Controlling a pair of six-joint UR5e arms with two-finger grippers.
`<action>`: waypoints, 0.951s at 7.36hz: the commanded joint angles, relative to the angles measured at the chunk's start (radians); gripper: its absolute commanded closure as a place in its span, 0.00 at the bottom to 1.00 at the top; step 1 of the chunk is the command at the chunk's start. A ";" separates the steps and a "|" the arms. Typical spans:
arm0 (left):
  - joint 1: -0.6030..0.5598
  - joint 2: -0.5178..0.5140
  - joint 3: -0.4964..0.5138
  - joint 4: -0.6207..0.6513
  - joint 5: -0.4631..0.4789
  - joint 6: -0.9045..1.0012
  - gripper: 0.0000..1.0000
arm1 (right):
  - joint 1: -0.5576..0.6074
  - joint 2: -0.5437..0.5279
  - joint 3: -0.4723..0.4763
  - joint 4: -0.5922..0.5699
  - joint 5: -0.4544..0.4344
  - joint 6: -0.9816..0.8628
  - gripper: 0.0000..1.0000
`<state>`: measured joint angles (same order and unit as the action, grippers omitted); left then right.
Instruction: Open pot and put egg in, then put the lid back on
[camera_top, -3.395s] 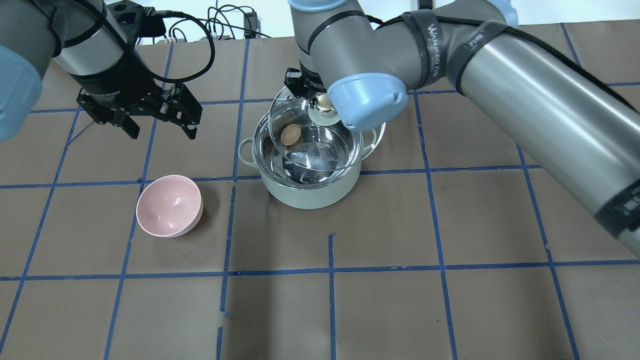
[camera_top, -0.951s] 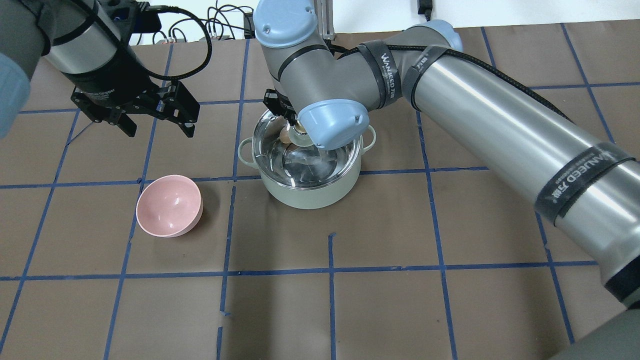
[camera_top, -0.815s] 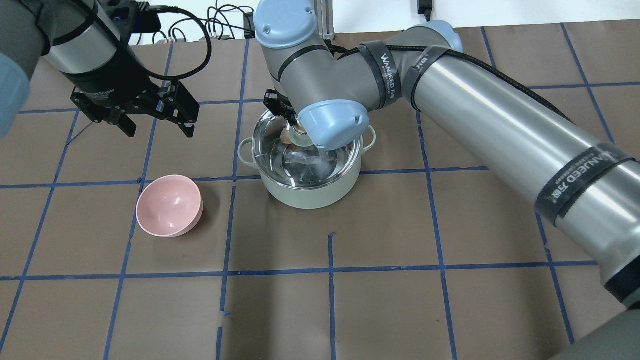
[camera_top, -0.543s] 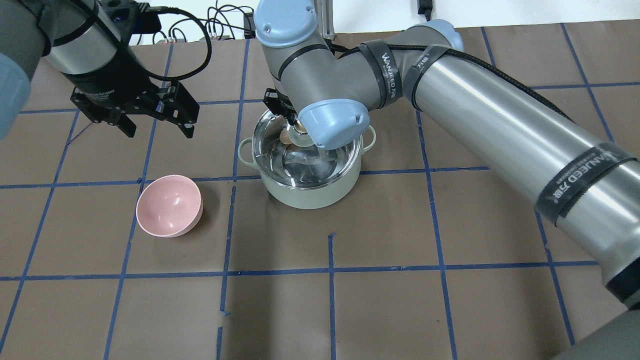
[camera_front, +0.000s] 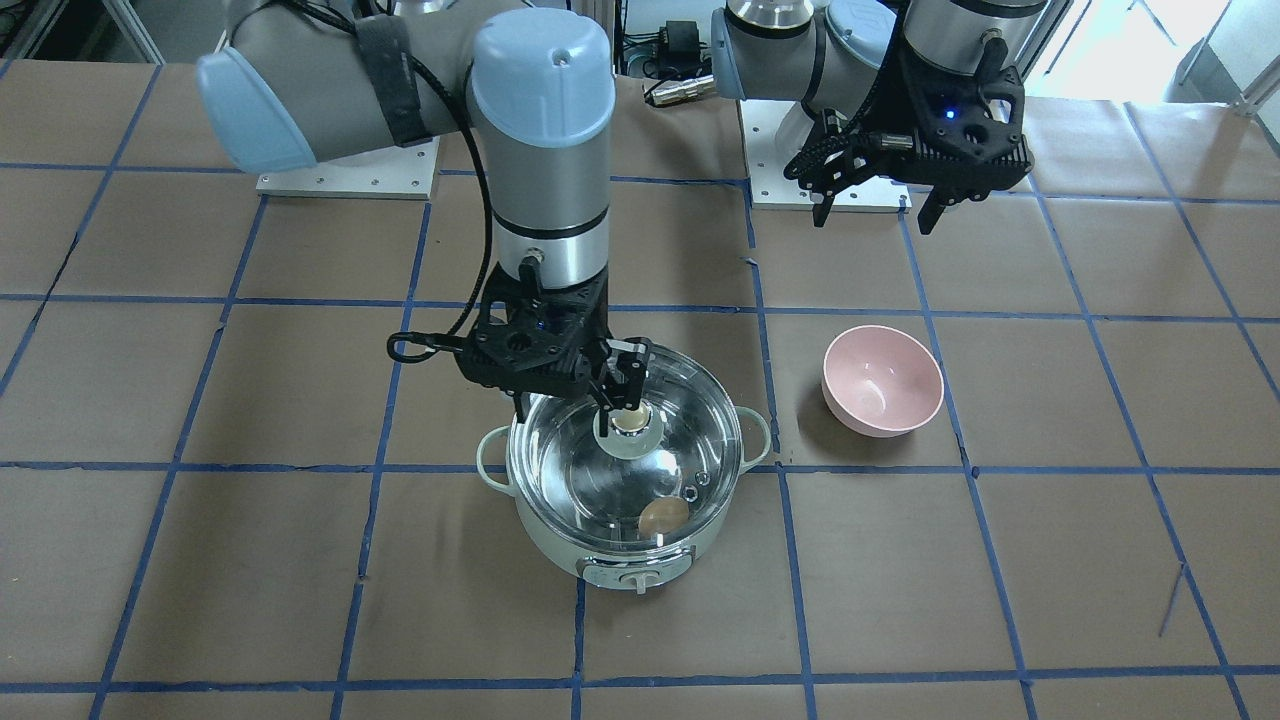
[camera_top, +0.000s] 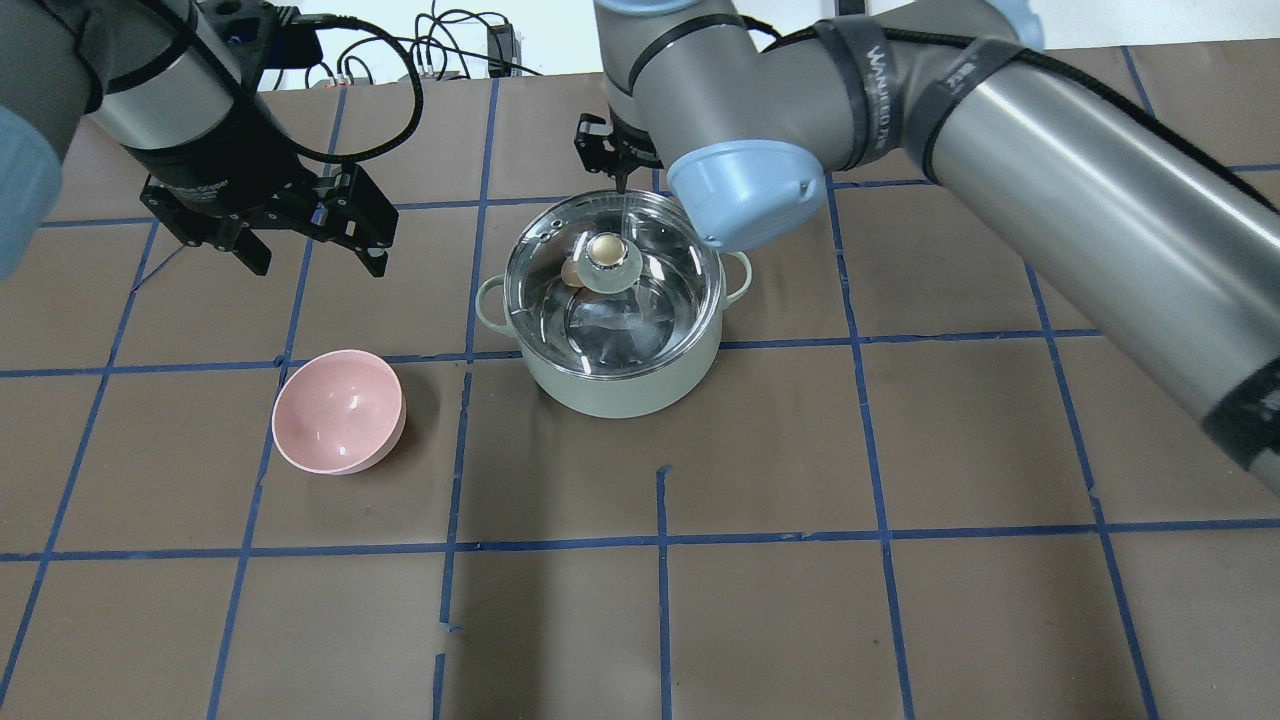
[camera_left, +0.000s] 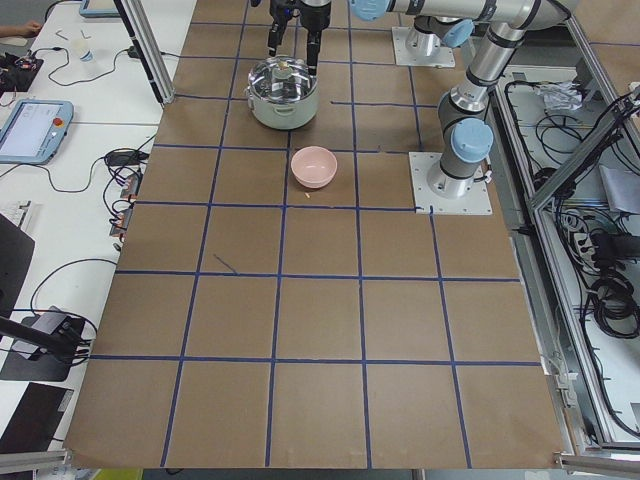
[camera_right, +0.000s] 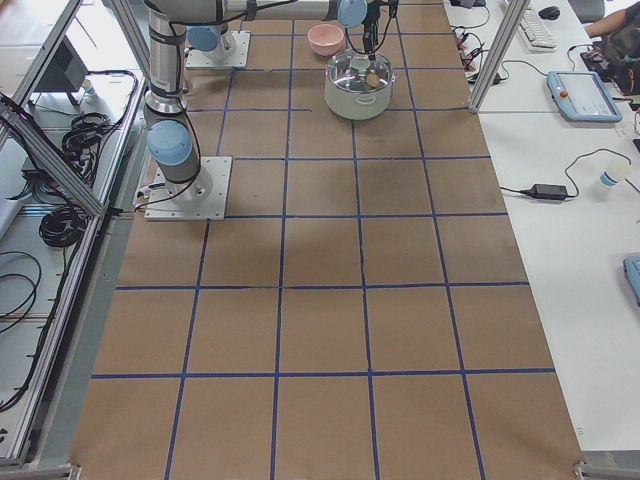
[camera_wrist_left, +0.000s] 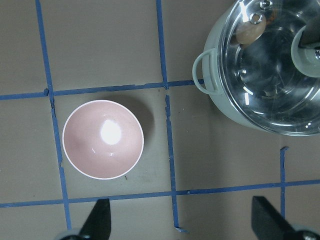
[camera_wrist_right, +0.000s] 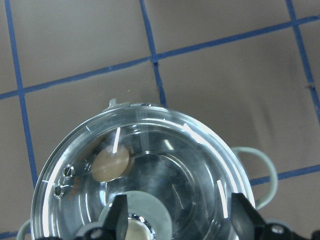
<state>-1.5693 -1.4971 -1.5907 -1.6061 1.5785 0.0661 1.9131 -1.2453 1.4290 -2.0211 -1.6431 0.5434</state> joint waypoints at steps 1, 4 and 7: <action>0.000 0.000 0.000 0.000 0.000 0.000 0.00 | -0.134 -0.092 0.022 0.034 0.009 -0.185 0.01; 0.000 0.001 0.000 0.000 0.002 -0.002 0.00 | -0.311 -0.181 0.034 0.154 0.084 -0.390 0.00; -0.001 0.005 0.005 0.000 0.000 -0.006 0.00 | -0.321 -0.191 0.034 0.194 0.083 -0.411 0.00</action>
<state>-1.5695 -1.4954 -1.5890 -1.6055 1.5790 0.0617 1.5967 -1.4329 1.4632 -1.8379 -1.5611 0.1381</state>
